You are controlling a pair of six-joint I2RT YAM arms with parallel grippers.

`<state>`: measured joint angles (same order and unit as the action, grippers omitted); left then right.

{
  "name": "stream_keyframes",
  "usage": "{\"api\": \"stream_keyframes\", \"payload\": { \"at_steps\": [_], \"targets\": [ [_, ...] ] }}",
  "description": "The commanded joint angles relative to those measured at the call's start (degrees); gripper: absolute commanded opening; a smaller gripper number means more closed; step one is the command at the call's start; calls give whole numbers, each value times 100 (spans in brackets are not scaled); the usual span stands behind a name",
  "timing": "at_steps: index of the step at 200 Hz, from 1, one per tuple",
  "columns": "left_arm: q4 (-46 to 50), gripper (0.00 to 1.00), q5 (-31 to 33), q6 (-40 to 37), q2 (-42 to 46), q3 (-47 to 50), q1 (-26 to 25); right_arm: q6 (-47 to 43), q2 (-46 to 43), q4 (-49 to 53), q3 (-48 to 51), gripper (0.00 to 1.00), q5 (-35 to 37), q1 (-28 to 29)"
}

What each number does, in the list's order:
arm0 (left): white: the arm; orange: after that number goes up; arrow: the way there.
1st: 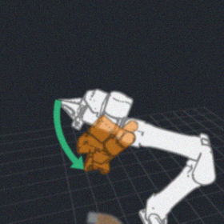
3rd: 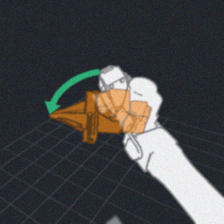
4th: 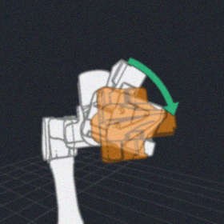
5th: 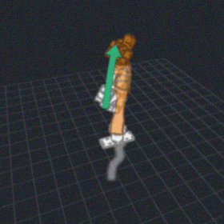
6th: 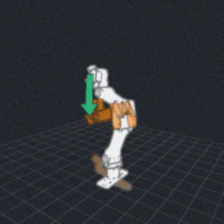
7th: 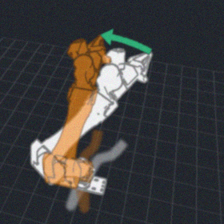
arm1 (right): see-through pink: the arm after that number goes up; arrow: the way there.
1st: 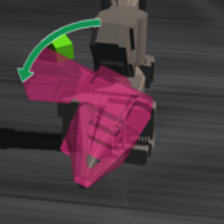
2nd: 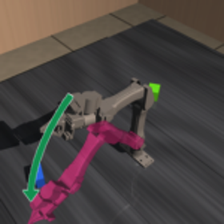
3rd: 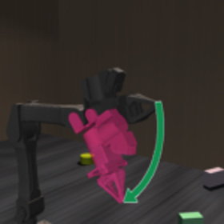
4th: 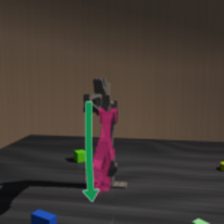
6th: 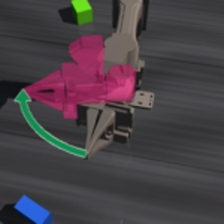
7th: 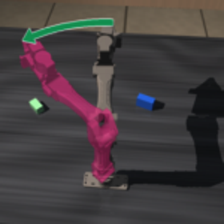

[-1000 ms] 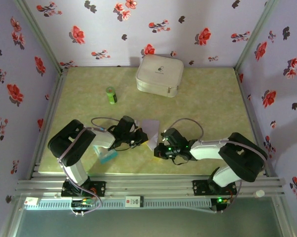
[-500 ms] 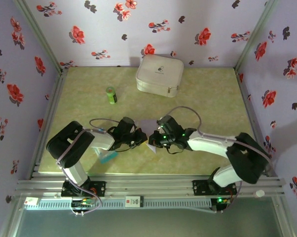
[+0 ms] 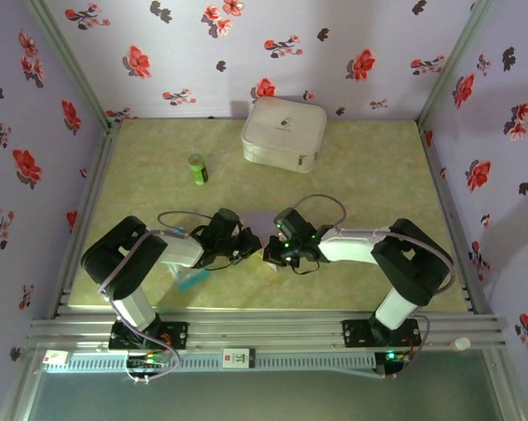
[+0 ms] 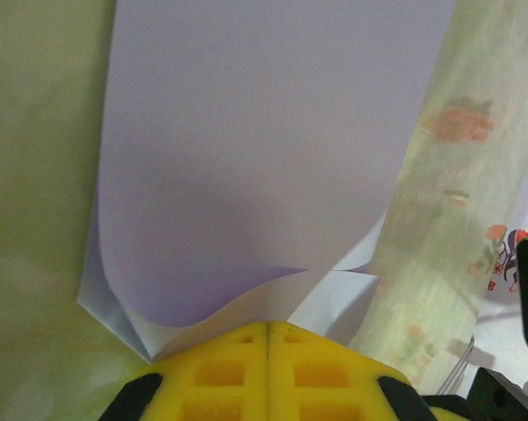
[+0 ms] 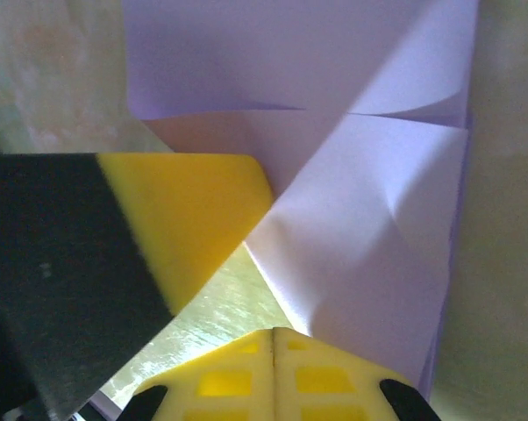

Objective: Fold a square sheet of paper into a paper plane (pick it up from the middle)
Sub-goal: Third fold the triangle at the center of the table.

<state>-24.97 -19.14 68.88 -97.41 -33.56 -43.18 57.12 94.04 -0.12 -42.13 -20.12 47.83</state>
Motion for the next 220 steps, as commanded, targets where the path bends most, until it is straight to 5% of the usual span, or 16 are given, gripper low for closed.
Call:
{"api": "stream_keyframes", "payload": {
  "at_steps": [1,89,120,220],
  "targets": [
    [348,0,226,-90,132,79,-33,110,123,-63,212,5,35,-57],
    [692,6,132,-685,734,-203,-34,-6,66,-434,718,5,-317,-228],
    [915,2,-44,-810,881,-225,-128,-78,139,-427,644,5,-369,-277],
    [1519,0,-159,-1053,19,-683,-323,-51,145,-410,649,4,-319,-307]
  ]
}}
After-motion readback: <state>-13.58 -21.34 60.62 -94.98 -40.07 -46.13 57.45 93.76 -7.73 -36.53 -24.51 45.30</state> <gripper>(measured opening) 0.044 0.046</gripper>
